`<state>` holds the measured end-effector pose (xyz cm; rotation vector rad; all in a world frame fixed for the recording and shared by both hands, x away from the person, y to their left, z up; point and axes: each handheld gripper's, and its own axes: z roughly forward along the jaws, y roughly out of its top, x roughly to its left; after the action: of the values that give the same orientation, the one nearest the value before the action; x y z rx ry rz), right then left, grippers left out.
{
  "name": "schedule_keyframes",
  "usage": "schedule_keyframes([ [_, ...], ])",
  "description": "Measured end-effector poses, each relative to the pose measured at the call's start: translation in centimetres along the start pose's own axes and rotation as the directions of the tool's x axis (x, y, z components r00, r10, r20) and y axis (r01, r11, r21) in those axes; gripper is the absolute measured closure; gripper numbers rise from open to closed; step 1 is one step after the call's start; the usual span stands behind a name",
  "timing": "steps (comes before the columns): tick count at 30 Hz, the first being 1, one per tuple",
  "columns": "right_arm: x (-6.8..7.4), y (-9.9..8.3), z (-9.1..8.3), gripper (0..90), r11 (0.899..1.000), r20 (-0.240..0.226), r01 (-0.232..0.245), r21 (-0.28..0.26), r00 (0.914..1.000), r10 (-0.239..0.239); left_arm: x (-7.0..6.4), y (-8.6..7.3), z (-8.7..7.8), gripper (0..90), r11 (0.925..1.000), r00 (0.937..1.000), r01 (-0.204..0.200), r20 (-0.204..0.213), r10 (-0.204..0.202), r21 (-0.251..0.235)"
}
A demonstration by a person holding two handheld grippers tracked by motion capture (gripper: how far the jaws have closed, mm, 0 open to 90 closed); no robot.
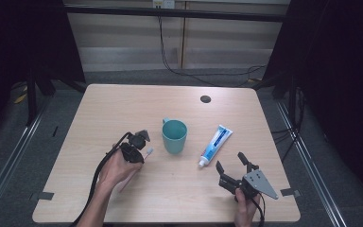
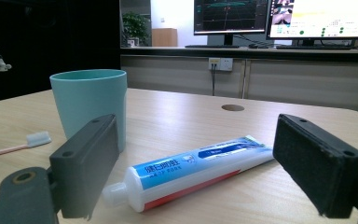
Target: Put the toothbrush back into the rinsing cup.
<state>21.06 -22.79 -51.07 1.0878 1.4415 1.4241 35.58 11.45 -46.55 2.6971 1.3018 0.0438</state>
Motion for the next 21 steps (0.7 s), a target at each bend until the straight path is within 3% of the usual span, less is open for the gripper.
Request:
schedule_keyframes([
  [7,0.0,0.0,0.0,13.6,1.000,0.002,-0.003,-0.003,1.0000,0.003,0.1,-0.1,0.0,78.6,0.9999,0.9999,-0.016,0.002,0.016,0.000],
  [21,0.0,0.0,0.0,13.6,1.000,0.003,-0.004,0.000,1.0000,0.004,1.4,-0.8,-0.2,78.9,0.9984,0.9972,0.050,0.058,-0.048,-0.027],
])
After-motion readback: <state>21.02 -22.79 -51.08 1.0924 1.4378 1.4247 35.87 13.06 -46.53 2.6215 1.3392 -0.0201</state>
